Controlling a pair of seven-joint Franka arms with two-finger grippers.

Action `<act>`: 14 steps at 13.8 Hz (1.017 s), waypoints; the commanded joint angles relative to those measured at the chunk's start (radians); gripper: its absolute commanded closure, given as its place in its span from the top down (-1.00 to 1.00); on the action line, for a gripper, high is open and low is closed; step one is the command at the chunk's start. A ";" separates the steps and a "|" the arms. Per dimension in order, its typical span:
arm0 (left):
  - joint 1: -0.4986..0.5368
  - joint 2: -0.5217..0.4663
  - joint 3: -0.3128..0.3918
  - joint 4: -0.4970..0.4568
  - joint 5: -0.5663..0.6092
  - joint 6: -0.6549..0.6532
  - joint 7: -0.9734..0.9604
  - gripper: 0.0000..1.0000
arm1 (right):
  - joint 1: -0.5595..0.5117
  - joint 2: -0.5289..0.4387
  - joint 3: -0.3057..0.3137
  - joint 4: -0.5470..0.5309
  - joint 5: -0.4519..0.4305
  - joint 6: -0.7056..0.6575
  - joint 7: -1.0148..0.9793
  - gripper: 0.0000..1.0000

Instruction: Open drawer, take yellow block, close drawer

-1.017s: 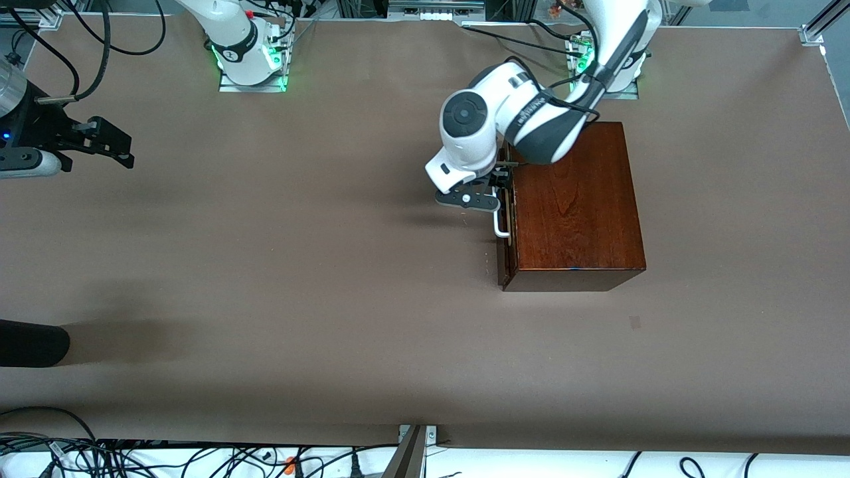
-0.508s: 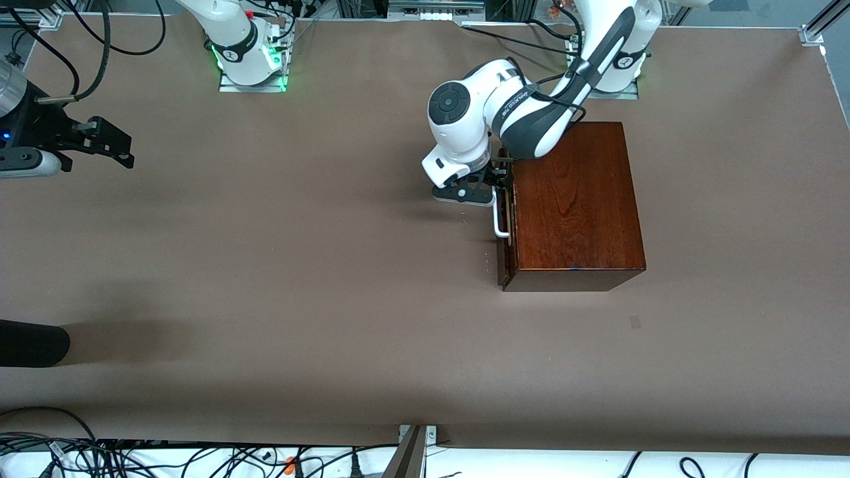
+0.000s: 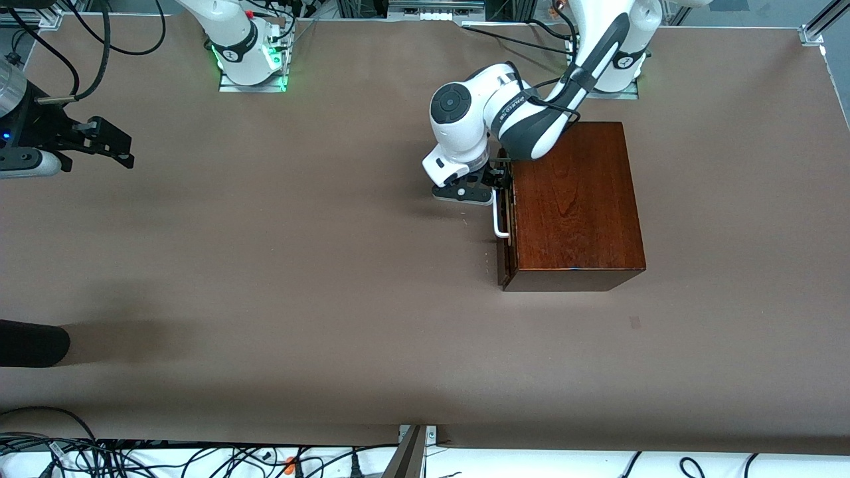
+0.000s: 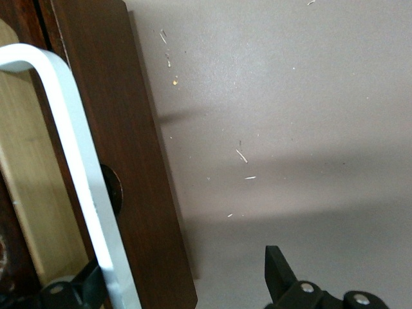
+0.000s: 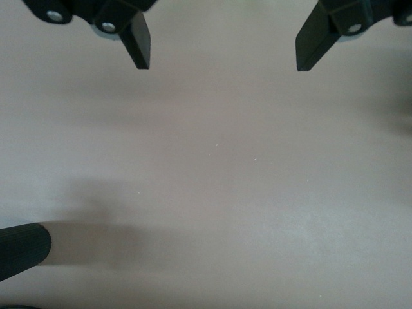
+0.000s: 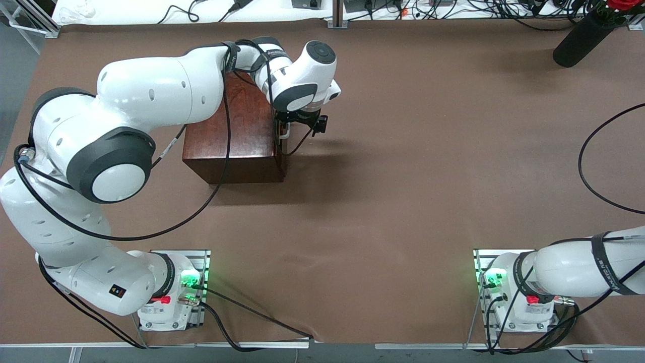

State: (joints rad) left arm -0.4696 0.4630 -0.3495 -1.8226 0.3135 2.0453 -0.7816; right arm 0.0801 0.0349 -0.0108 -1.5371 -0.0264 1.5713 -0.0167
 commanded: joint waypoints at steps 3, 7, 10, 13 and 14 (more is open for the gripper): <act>-0.007 0.043 0.003 -0.004 0.035 0.093 -0.039 1.00 | -0.008 0.005 0.002 0.012 0.010 -0.002 0.000 1.00; -0.023 0.066 0.001 0.025 0.032 0.116 -0.070 1.00 | -0.010 0.005 0.002 0.012 0.010 -0.002 0.000 1.00; -0.033 0.079 0.001 0.049 0.029 0.116 -0.076 1.00 | -0.010 0.005 0.002 0.012 0.010 -0.002 0.000 1.00; -0.055 0.083 0.001 0.075 0.021 0.116 -0.077 1.00 | -0.010 0.005 0.002 0.012 0.010 -0.002 0.000 1.00; -0.061 0.085 0.001 0.078 0.021 0.116 -0.082 1.00 | -0.010 0.005 0.002 0.012 0.010 -0.002 0.000 1.00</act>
State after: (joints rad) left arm -0.4972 0.4758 -0.3473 -1.8035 0.3188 2.0907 -0.8412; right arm 0.0799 0.0349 -0.0128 -1.5371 -0.0264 1.5713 -0.0167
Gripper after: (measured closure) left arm 0.000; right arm 0.000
